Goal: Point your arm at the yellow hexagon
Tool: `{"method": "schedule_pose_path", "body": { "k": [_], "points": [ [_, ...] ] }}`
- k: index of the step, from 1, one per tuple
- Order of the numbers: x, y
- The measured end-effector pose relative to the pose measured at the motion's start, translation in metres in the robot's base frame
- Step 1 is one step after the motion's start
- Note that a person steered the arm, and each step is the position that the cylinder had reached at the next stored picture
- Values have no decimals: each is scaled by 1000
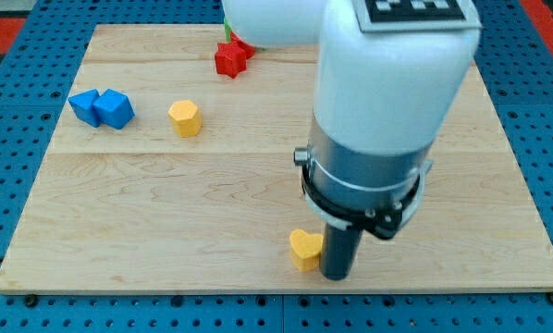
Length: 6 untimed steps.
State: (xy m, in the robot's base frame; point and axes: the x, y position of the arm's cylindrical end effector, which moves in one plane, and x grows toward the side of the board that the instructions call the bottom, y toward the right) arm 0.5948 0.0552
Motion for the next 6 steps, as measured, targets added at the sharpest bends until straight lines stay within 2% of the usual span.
{"method": "schedule_pose_path", "body": {
  "k": [2,4,6],
  "points": [
    [-46,-33],
    [-74,-37],
    [-177,-69]
  ]
}}
